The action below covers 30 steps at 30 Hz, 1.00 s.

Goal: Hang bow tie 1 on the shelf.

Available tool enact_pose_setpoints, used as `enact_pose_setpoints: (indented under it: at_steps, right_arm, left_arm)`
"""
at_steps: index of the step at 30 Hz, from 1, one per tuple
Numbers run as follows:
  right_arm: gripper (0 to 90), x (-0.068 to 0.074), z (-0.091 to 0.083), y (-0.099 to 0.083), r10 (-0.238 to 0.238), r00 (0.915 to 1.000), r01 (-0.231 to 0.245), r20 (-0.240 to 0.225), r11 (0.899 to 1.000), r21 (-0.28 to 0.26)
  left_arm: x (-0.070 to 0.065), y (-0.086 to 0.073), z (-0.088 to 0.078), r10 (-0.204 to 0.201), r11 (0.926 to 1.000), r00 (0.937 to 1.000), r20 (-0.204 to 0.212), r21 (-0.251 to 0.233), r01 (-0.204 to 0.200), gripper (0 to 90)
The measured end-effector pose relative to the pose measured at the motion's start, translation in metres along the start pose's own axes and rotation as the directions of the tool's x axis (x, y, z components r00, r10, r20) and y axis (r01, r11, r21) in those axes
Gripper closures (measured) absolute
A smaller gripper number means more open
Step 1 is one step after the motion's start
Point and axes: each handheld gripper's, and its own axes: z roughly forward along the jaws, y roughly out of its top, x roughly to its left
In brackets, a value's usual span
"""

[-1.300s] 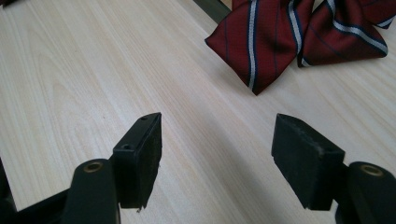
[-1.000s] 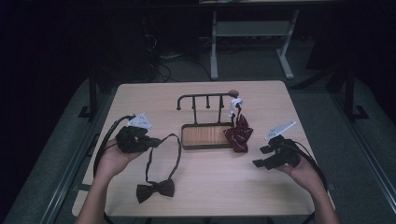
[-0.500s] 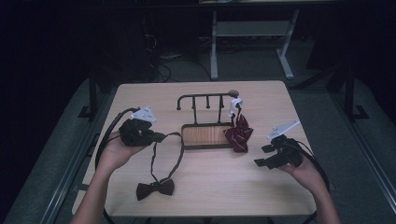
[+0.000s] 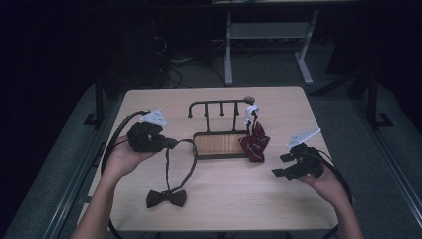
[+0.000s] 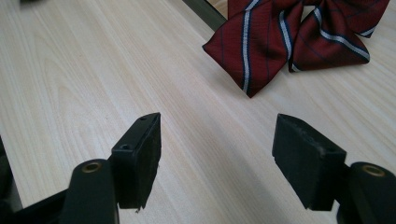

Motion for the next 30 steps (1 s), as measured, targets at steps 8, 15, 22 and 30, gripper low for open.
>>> enact_pose_setpoints:
  at_steps: [8,15,22,30]
  right_arm:
    - [32.1,0.0,0.0,0.0,-0.001,1.0,0.001,0.0,1.0,-0.001]
    - [32.1,-0.001,0.0,-0.001,-0.005,1.0,0.005,0.0,1.0,-0.003]
    - [32.1,0.001,-0.001,0.0,-0.003,1.0,0.003,-0.001,1.0,-0.003]
    - [32.1,0.001,-0.001,0.0,-0.006,1.0,0.006,-0.001,1.0,-0.003]
  left_arm:
    - [0.0,0.011,-0.007,0.015,0.9999,0.9999,-0.008,-0.003,-0.015,90.0]
    - [0.008,0.014,-0.011,-0.003,0.9999,1.0,0.005,-0.012,0.003,90.0]
    - [0.013,0.017,-0.014,-0.007,1.0,1.0,0.004,-0.005,0.007,90.0]
    - [0.015,0.024,-0.018,0.003,1.0,1.0,-0.005,0.008,-0.002,90.0]
